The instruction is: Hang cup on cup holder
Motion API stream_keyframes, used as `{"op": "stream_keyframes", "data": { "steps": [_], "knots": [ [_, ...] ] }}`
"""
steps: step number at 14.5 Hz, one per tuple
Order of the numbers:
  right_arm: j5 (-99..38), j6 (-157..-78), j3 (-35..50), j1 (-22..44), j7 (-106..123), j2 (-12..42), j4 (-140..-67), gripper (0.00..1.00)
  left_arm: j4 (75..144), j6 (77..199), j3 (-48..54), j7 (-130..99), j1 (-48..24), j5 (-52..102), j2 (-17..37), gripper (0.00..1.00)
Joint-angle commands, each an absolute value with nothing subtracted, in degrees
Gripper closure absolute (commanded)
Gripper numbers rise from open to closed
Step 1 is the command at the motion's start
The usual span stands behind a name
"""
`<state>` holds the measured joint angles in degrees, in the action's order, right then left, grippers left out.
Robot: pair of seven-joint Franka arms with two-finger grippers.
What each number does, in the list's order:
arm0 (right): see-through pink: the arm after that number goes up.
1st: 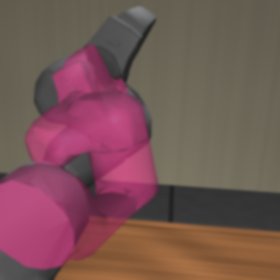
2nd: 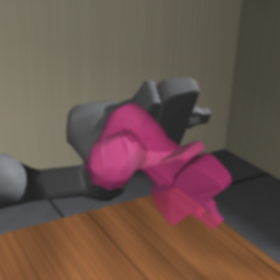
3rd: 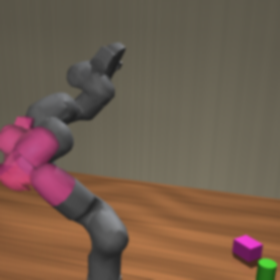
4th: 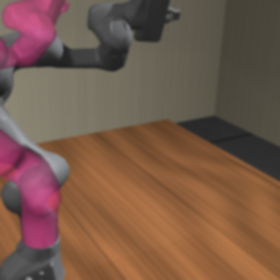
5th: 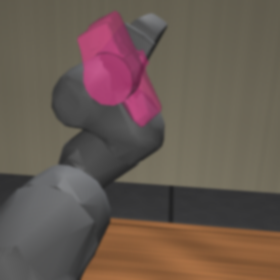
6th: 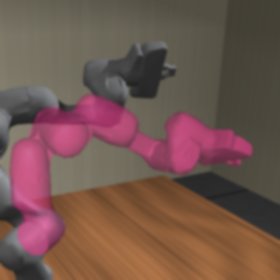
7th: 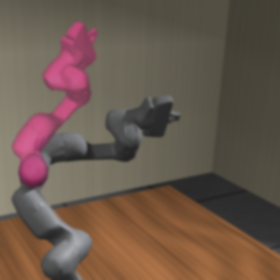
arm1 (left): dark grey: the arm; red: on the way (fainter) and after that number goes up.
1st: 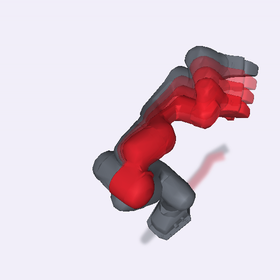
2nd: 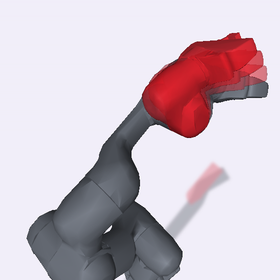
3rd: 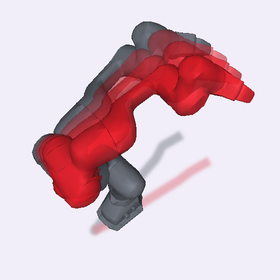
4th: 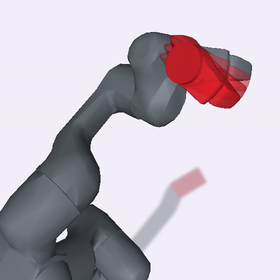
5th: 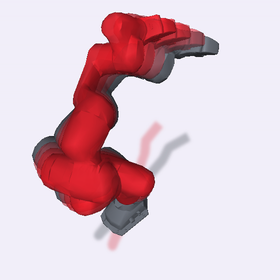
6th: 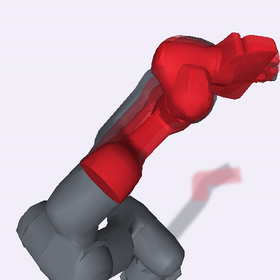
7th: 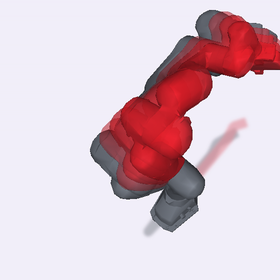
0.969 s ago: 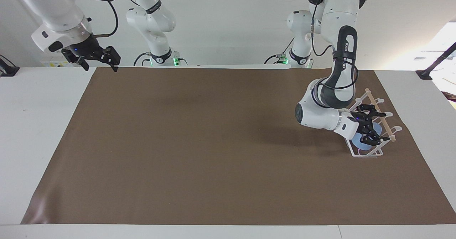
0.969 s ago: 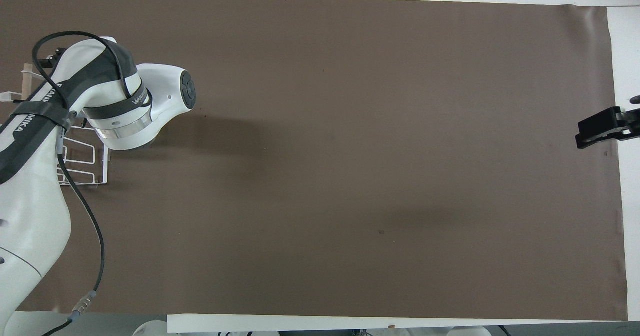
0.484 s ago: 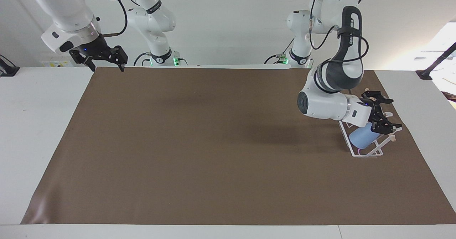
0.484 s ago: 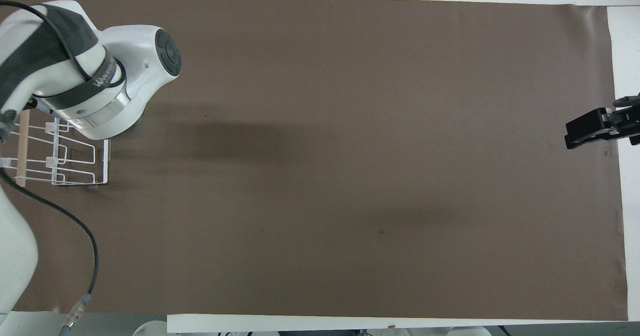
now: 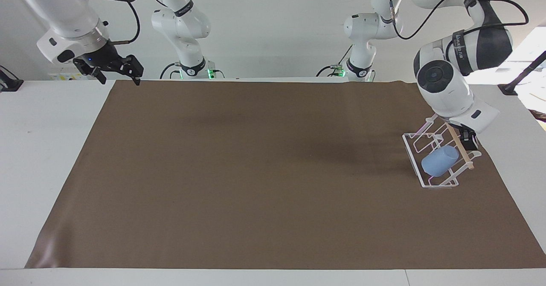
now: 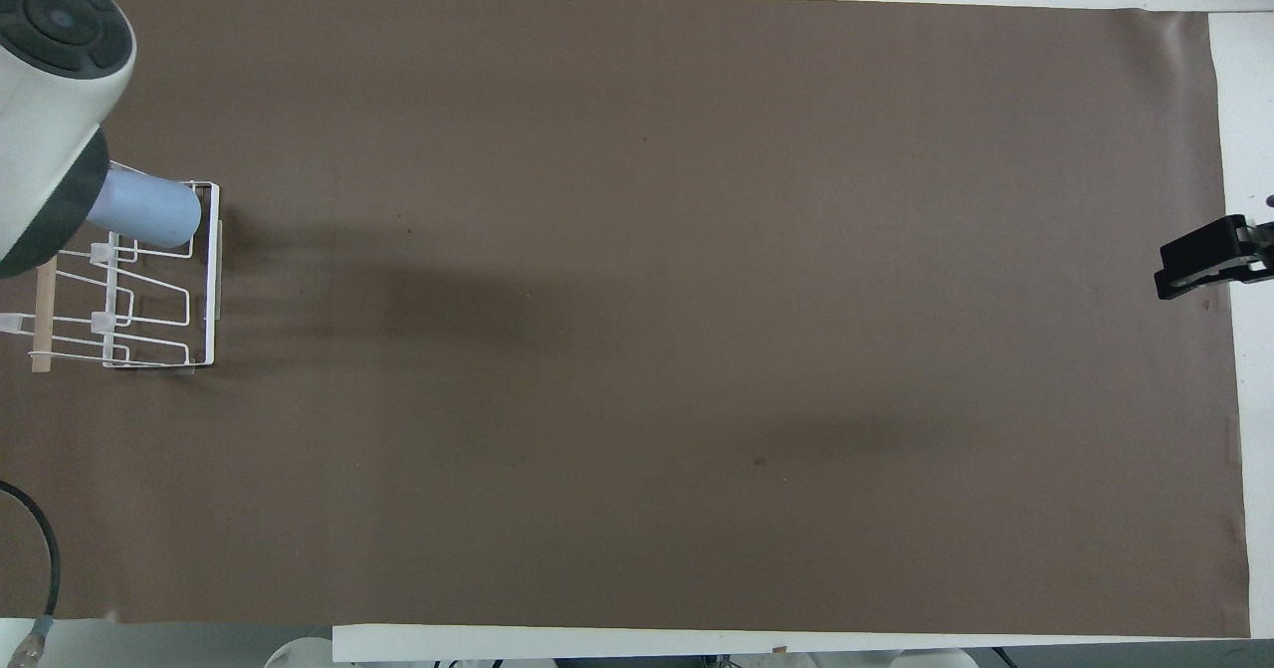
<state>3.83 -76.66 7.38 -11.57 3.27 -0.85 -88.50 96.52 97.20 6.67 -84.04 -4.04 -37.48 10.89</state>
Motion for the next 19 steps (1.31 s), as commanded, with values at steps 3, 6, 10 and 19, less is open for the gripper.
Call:
{"op": "stream_keyframes", "data": {
  "steps": [3,6,10,19],
  "knots": [
    [3.25,-77.52,7.73,-13.09,4.31,-2.29,-90.53,0.01,97.47,102.56,6.77,-57.11,-3.6,-20.96,9.23,0.01],
    [3.25,-77.52,7.74,-12.48,3.95,-2.37,-90.53,0.01,97.03,101.78,6.59,-38.81,-1.15,-9.52,6.96,0.01],
    [3.25,-77.43,7.82,-12.48,4.04,-2.29,-90.44,0.01,92.92,94.17,6.59,-18.07,0.0,-4.93,5.27,0.0],
    [3.34,-77.34,7.82,-12.57,4.22,-2.29,-90.35,0.01,85.69,84.46,7.3,-3.6,-0.44,4.3,5.54,0.0]
  ]
}}
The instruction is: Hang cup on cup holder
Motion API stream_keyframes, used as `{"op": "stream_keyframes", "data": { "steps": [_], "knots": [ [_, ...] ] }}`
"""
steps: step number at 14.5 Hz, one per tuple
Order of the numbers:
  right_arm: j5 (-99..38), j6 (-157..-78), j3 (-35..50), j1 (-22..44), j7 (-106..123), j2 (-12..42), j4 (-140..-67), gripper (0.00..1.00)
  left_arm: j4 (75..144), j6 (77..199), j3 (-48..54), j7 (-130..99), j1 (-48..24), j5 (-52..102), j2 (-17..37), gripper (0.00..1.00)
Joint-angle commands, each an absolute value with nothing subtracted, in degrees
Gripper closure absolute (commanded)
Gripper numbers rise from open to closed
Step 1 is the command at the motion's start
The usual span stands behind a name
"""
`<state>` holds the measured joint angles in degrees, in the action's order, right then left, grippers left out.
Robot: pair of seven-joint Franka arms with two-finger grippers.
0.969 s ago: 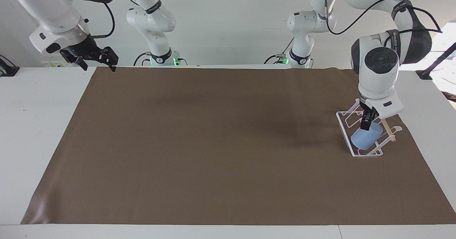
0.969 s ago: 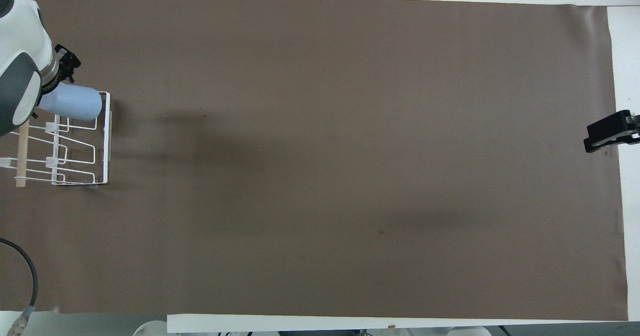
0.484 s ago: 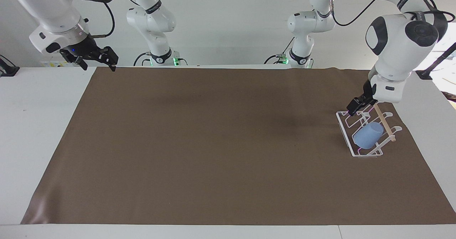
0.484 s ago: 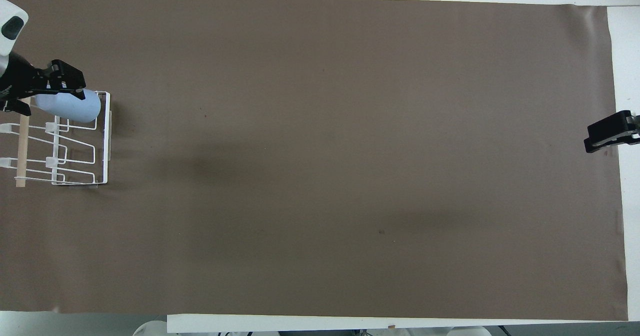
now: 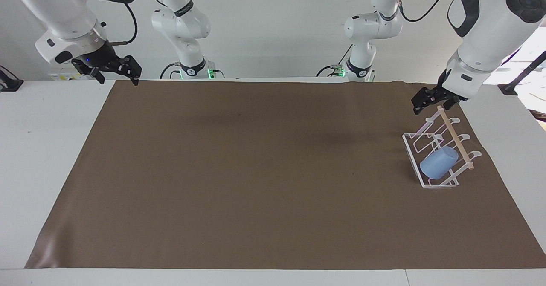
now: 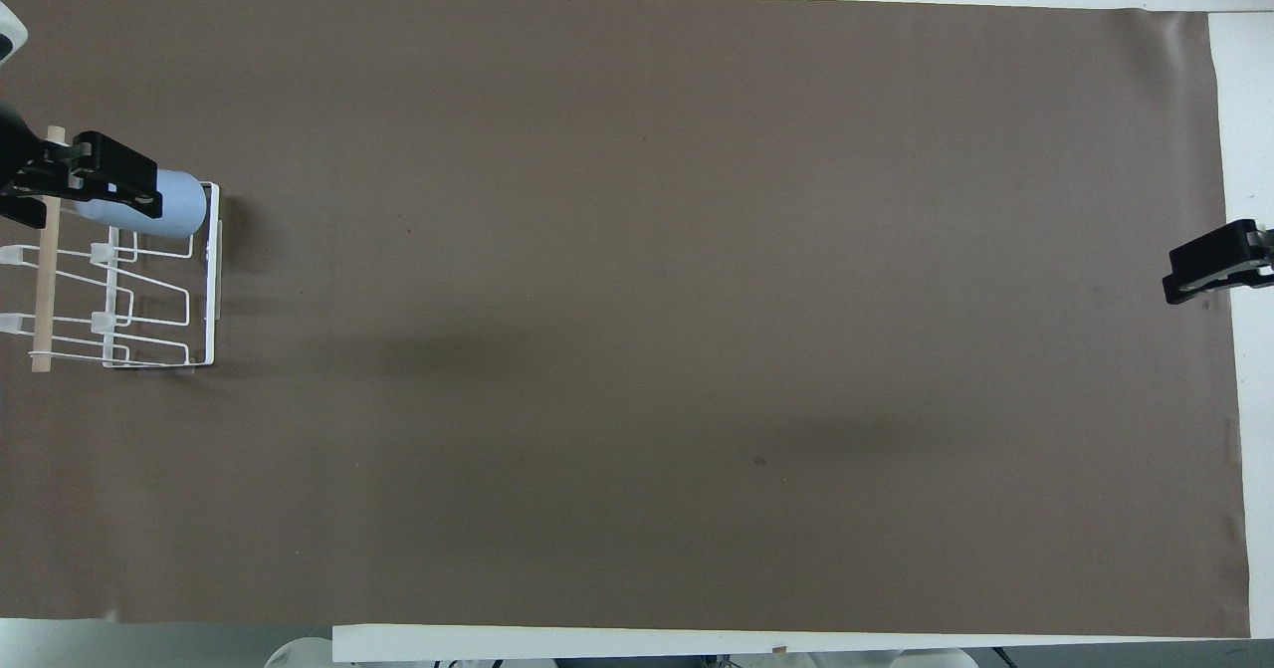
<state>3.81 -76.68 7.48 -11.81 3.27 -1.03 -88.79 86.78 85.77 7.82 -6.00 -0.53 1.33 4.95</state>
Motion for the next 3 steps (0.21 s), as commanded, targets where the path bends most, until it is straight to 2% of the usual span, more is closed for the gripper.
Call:
{"op": "stream_keyframes", "data": {
  "steps": [1,3],
  "knots": [
    [3.34,-77.43,7.82,-12.57,4.13,-2.29,-90.35,0.01,85.69,84.29,7.12,-4.65,-0.7,3.52,5.8,0.0],
    [3.34,-77.34,7.82,-12.57,4.3,-2.29,-90.35,0.01,85.43,83.85,7.21,-4.83,-0.79,1.15,5.89,0.0]
  ]
}}
